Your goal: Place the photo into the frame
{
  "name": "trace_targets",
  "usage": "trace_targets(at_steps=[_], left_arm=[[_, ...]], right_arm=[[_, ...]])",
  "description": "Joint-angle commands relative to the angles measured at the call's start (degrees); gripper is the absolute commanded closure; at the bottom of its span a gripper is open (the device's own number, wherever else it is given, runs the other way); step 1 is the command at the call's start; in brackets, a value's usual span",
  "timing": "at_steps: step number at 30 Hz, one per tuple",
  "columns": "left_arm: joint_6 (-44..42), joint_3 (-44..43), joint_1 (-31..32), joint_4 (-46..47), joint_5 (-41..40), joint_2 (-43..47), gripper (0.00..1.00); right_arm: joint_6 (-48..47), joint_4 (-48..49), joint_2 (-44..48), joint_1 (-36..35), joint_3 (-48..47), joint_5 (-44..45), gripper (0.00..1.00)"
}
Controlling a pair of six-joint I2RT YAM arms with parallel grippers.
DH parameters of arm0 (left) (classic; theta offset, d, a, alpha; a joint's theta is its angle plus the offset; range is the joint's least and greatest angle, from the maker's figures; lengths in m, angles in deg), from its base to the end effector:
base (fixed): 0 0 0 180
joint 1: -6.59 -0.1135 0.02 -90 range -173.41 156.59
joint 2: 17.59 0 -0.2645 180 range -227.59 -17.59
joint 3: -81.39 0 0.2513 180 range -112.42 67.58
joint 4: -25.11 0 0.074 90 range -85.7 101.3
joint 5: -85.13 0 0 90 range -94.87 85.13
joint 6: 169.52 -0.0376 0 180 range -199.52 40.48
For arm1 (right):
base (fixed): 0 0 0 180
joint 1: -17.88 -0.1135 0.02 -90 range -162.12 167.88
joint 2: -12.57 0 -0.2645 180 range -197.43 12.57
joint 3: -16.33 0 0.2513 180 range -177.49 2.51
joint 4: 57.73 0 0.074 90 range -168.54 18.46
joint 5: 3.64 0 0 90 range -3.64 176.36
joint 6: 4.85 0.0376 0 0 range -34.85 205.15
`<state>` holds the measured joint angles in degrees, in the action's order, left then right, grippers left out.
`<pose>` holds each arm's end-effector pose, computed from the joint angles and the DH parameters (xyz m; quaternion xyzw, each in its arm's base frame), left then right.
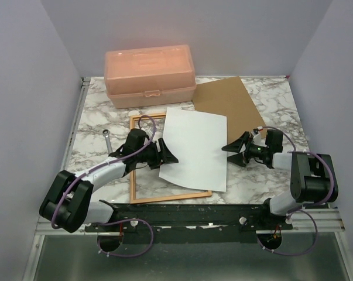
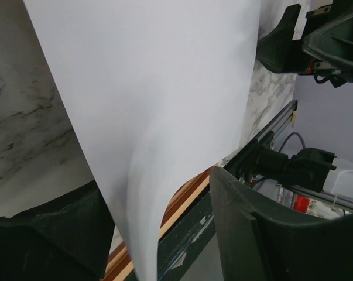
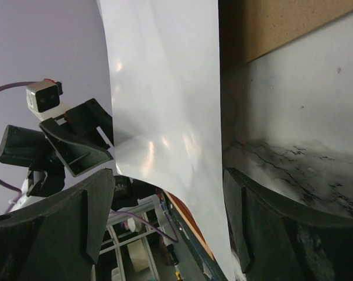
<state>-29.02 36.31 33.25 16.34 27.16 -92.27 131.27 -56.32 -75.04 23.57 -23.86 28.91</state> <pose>0.2159 -0.1307 0.1788 -0.0612 0.8714 -0.4552 0.1723 0.2464 0.0073 0.1249 0.1933 0.8100 0.5317 0.1542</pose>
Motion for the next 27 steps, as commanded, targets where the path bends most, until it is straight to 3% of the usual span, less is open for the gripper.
trace_targets(at_steps=[1, 10, 19, 22, 27], left_arm=[[0.01, 2.29, 0.23, 0.94, 0.76, 1.1, 0.42], [-0.91, 2.64, 0.17, 0.01, -0.35, 1.91, 0.63], [-2.78, 1.64, 0.22, -3.76, -2.58, 4.19, 0.94], [-3.28, 1.0, 0.23, -5.65, -3.41, 6.26, 1.0], [-3.89, 0.14, 0.24, -9.64, -4.9, 11.82, 1.0]], right_arm=[[1.17, 3.16, 0.87, -0.4, 1.62, -2.07, 0.19], [1.01, 3.56, 0.49, -0.42, 2.2, -2.05, 0.2], [0.05, 1.01, 2.21, -0.39, 1.61, -1.45, 0.2], [-0.91, -0.9, 3.32, -0.36, 1.17, -0.93, 0.19], [-4.45, -6.95, 6.6, -0.64, 0.0, 1.97, 0.14]])
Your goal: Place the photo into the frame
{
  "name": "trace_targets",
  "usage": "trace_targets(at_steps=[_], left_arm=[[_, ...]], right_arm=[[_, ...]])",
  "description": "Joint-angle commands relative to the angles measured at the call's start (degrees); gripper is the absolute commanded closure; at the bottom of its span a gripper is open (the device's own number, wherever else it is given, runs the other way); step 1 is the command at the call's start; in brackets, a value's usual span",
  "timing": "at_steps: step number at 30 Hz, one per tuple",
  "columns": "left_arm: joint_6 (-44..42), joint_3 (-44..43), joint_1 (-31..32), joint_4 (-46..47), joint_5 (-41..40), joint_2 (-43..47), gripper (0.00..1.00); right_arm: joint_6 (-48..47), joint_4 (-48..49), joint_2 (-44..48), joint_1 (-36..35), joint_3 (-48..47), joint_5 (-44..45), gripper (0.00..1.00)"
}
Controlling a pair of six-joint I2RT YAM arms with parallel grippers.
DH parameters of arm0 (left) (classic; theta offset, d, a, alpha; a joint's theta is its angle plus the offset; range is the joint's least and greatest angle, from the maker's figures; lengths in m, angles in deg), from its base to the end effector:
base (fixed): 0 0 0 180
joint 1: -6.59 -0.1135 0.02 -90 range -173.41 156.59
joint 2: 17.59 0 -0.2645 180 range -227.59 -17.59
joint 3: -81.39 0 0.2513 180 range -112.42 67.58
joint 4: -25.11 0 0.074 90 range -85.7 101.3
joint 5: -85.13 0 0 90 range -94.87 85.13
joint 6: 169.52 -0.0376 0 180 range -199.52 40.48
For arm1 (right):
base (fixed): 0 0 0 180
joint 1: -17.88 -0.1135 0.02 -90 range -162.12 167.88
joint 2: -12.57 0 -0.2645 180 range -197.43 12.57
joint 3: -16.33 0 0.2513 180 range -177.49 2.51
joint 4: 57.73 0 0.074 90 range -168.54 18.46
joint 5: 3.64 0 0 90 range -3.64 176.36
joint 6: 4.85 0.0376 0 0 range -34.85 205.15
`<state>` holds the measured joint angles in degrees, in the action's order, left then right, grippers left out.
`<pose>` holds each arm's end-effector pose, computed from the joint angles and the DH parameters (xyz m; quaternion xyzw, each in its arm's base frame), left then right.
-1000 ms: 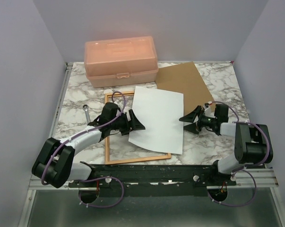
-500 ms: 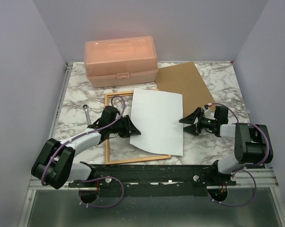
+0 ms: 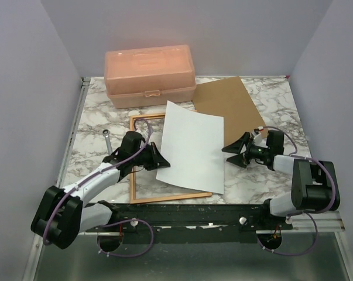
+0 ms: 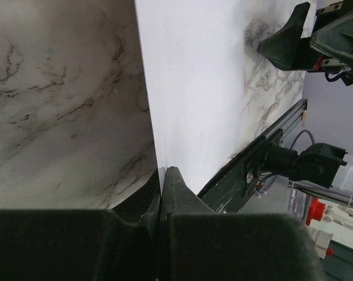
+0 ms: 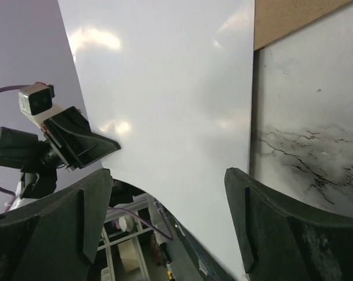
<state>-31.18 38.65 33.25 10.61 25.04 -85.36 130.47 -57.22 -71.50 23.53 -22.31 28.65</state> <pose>0.1970 -0.1199 0.1842 -0.0563 0.8790 -0.4359 0.1847 0.2376 0.0084 0.1311 0.1811 0.8098 0.5332 0.1646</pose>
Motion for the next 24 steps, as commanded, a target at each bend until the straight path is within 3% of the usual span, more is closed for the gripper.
trace_targets(at_steps=[1, 11, 19, 24], left_arm=[[-1.83, -2.36, 0.19, -4.43, -3.28, 6.24, 1.0], [-2.13, -4.09, -0.02, -7.29, -8.01, 24.42, 1.0], [-4.76, -11.0, -0.47, -12.61, -11.5, 34.86, 1.0], [-6.3, -16.1, -0.46, -15.17, -12.66, 37.93, 1.0]], right_arm=[[-4.56, -7.37, 3.72, -0.68, -2.04, 2.98, 0.13], [-8.4, -17.67, 9.74, -4.37, -6.24, 10.17, 0.04], [-9.35, -23.68, 9.19, -13.8, -11.76, 20.63, 0.04], [-10.46, -29.64, 6.68, -21.99, -17.73, 31.74, 0.04]])
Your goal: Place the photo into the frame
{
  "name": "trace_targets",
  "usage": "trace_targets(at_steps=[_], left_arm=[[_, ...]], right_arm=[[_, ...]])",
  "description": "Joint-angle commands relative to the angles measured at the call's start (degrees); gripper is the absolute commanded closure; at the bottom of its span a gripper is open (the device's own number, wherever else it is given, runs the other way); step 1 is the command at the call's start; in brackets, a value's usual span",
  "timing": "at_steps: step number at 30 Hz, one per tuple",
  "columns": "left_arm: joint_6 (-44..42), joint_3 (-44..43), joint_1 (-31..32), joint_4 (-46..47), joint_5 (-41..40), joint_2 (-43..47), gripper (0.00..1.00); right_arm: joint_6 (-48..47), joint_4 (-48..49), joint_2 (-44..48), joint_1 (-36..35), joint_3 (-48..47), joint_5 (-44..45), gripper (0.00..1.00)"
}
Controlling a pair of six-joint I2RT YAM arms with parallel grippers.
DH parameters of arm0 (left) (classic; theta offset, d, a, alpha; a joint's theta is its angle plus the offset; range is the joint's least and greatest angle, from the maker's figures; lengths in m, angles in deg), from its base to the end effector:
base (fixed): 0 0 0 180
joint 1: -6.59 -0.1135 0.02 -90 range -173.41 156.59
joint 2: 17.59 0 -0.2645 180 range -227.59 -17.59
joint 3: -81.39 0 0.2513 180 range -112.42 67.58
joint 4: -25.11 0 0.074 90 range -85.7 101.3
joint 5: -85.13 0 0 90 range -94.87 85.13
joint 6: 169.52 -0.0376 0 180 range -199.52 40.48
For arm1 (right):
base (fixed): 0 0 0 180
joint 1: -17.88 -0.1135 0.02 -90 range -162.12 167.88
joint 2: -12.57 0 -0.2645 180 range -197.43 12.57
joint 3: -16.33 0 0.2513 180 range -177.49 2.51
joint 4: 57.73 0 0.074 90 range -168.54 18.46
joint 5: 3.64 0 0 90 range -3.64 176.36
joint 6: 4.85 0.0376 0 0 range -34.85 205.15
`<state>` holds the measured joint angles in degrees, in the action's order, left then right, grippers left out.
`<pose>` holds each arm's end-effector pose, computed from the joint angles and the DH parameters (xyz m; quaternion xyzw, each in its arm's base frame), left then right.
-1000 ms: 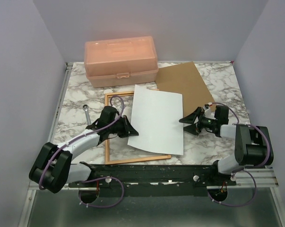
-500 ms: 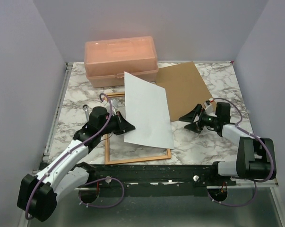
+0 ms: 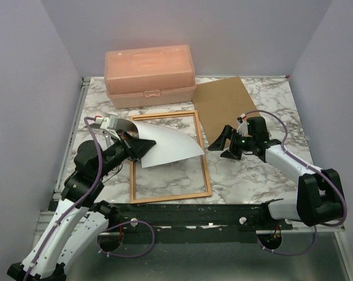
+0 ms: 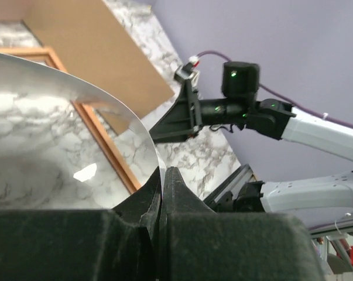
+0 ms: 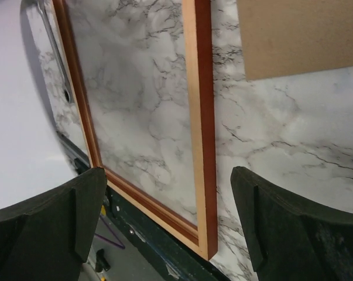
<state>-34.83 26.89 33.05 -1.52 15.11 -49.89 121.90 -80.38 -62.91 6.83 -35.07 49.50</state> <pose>0.1179 -0.0730 0.3413 0.0018 0.7323 -0.4927 0.4700 0.2454 0.0709 0.1912 0.0825 0.8857 0.4104 0.2007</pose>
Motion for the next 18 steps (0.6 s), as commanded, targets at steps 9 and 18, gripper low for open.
trace_targets(at_steps=[9, 18], left_arm=[[-3.03, -8.73, -0.31, -3.57, -2.27, 5.13, 1.0], [-3.28, -8.88, -0.27, -4.35, -2.05, 5.29, 1.0]], right_arm=[[-1.97, -13.42, -9.71, -17.07, -15.0, 24.31, 0.08], [-0.02, -18.53, -21.38, -25.88, -22.93, 37.42, 0.26]])
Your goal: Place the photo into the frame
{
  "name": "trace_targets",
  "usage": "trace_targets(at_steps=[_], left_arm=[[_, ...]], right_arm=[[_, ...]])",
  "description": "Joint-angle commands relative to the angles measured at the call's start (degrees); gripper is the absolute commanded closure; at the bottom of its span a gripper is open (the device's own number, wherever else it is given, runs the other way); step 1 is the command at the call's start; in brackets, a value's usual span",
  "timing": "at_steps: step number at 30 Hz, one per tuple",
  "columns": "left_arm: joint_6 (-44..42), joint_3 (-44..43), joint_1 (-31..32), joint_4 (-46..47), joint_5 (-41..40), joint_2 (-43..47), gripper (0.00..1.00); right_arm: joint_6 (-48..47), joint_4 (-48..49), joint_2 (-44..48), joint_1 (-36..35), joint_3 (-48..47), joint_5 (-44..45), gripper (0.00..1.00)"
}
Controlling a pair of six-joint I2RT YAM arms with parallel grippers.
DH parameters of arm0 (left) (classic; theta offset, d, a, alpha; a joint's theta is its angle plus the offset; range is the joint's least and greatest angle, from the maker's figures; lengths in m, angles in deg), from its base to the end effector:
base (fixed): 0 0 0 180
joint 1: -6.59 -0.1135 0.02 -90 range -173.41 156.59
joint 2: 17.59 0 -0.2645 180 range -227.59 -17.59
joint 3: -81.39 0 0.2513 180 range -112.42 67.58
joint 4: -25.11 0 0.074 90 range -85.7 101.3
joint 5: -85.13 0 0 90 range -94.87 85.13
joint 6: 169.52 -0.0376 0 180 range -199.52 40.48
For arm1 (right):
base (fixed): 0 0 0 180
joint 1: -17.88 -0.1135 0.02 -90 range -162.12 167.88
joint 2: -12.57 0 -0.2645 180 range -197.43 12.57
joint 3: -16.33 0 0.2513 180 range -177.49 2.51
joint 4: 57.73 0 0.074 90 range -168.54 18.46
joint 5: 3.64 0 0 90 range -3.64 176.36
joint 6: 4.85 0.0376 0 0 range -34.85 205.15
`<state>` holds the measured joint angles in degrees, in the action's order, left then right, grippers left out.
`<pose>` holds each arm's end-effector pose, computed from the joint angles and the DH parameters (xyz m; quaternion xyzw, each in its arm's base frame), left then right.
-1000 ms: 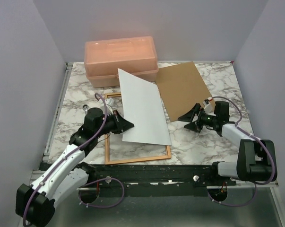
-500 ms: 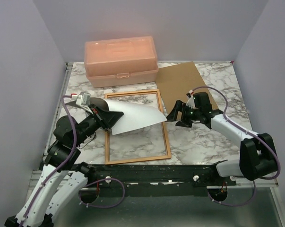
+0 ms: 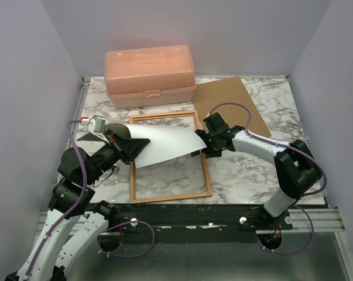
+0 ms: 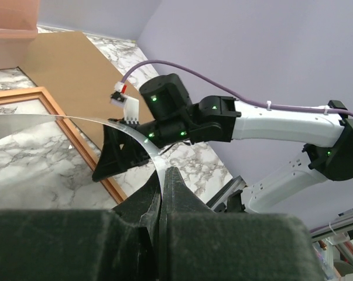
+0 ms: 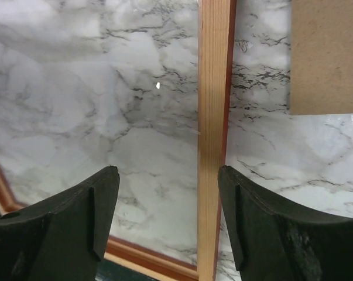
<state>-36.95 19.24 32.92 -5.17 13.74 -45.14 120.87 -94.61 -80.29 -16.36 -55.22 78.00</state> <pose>0.0858 -0.0558 0.3868 0.0226 0.6810 -0.5000 0.5345 0.2664 0.1879 0.1918 -0.0076 0.9593 0.2141 0.1838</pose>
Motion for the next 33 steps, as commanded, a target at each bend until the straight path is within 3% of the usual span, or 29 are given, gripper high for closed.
trace_targets(at_steps=[1, 5, 11, 26, 33], left_arm=[[-1.19, -1.23, -0.14, -0.81, -0.67, 0.45, 1.0], [-1.6, -1.34, -0.14, -1.21, -0.17, 0.09, 1.0], [-1.83, -1.29, -0.14, -1.24, 0.89, -0.83, 1.0], [-2.05, -0.45, -0.14, 0.02, 3.33, -3.1, 1.0], [-2.05, -0.53, -0.18, 0.11, 4.5, -4.18, 1.0]], right_arm=[[1.46, -4.62, -5.24, -3.5, -3.15, 10.64, 0.28], [2.71, -5.54, -8.26, -4.61, -3.57, 13.0, 0.5], [3.45, -6.28, -5.89, -4.67, -1.52, 16.03, 0.73], [1.67, -11.21, 4.04, -4.7, 4.18, 18.25, 0.83], [6.36, -14.02, 7.33, -4.69, 6.93, 20.28, 0.91]])
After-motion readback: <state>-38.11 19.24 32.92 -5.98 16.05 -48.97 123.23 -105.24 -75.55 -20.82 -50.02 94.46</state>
